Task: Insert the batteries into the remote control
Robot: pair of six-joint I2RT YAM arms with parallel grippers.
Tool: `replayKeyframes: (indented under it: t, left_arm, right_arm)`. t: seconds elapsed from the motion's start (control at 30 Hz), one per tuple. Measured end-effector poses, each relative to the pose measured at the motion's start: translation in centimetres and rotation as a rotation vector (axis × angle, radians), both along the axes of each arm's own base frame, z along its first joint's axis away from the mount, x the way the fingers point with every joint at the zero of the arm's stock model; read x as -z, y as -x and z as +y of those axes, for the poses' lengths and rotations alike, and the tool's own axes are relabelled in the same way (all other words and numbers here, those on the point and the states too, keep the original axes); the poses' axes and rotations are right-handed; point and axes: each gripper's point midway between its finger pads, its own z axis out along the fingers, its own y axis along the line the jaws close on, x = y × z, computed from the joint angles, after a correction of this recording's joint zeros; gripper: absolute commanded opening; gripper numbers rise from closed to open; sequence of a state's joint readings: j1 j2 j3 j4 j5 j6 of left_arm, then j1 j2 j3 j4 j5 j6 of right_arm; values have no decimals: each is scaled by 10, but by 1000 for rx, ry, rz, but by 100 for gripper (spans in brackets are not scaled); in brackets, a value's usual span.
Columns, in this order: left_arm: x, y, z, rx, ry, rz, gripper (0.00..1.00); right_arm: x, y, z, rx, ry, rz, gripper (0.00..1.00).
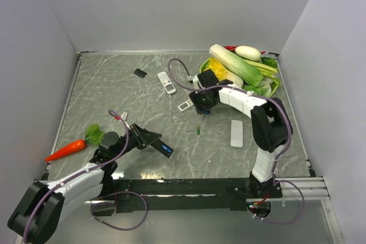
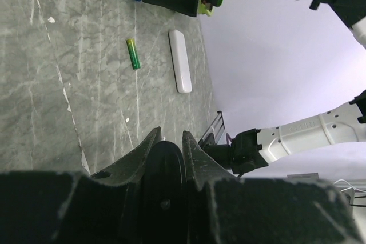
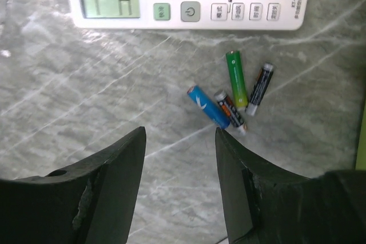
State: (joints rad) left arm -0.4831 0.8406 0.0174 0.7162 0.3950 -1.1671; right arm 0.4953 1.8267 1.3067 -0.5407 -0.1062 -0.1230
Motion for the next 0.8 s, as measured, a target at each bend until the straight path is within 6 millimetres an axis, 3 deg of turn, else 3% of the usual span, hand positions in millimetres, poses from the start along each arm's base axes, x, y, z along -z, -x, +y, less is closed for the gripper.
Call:
replayKeyframes:
  t: [0.27, 0.63, 0.8]
  left_arm:
    - [8, 0, 0, 1, -17, 24, 1]
    - [10, 0, 0, 2, -21, 31, 1]
    - [6, 0, 0, 2, -14, 18, 1]
  right_arm:
    - [25, 0, 2, -36, 14, 63, 52]
    - [22, -12, 12, -64, -5, 45, 53]
    - [30, -14, 16, -73, -7, 64, 52]
